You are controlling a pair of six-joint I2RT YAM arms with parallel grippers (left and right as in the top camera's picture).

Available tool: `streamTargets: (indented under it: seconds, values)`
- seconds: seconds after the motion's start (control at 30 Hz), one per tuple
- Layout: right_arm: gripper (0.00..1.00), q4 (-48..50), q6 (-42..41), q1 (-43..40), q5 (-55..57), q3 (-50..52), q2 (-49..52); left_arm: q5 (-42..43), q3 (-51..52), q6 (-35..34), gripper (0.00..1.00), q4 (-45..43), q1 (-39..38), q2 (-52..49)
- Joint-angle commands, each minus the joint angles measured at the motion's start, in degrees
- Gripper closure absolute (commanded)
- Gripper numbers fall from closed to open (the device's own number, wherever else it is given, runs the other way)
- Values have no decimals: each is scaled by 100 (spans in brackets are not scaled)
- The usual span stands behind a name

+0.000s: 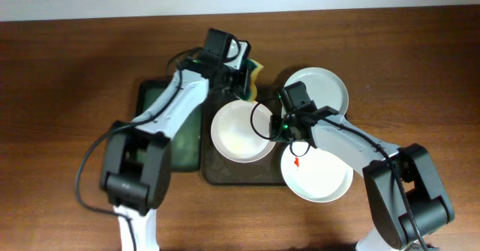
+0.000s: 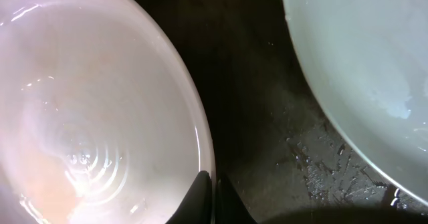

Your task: Clean dirty plates on tray and stack at the side

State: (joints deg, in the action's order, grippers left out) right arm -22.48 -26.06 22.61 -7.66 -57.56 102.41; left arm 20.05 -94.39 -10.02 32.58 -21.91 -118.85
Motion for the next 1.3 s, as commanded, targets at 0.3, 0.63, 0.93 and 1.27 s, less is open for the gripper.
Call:
streamTargets:
  seconds: [0.3,0.63,0.93,1.27]
  values:
    - [96,-66,72,52,-92,-85,42,-2566,-76,-125,100,3633,861,1554]
    - [90,-72,72,52,-92,-85,42,-2474,892,-396,100,3211,1735,1370]
    - [96,-76,70,52,-94,-125,39,-2190,1788,-474,100,2389,1904,1370]
    - [96,-597,72,52,-94,-592,39,-2194,2660,-470,100,1412,1908,1368]
